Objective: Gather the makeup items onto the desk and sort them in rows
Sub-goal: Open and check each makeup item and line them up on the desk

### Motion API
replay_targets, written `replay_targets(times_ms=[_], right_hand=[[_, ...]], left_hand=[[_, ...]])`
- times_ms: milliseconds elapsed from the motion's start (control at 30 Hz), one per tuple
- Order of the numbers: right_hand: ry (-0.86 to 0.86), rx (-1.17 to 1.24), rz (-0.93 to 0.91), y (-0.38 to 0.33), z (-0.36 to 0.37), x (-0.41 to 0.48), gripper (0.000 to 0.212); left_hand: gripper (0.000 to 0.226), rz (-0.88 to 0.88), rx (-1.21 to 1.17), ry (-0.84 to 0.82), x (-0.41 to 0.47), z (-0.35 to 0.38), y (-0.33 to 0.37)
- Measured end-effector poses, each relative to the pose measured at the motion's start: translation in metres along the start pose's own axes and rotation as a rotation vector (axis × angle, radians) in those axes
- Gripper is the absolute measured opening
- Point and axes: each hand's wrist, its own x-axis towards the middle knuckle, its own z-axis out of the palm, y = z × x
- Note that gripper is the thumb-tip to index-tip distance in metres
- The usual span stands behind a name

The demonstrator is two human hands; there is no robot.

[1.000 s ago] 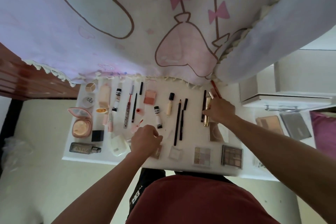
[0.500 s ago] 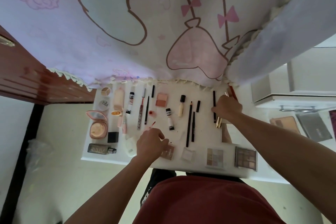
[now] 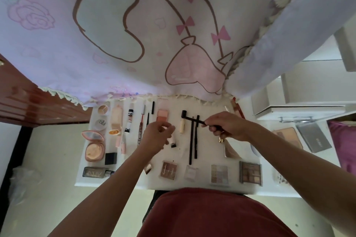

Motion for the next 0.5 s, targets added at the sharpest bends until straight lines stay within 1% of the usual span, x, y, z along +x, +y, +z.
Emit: replay_targets(times_ms=[100,233,333,500], right_hand=[[-0.096,-0.042,-0.030,-0.007,0.008,-0.010,0.029],[-0.128,-0.058,-0.060,-0.015,0.016,-0.019,0.029],[-0.142,-0.066,-0.063,-0.017,0.019,-0.023,0.032],[-0.091,-0.104,-0.042,-0.013,0.020,-0.026,0.039]], left_hand=[[0.017,0.007,-0.150,-0.077,-0.001,-0.003,0.016],[0.021,0.008,-0.243,-0.184,-0.004,-0.003,0.025],[0.024,0.038,-0.249,-0.170,-0.006,-0.004,0.025],[0.032,0.027,-0.236,-0.067,-0.009,-0.007,0.026]])
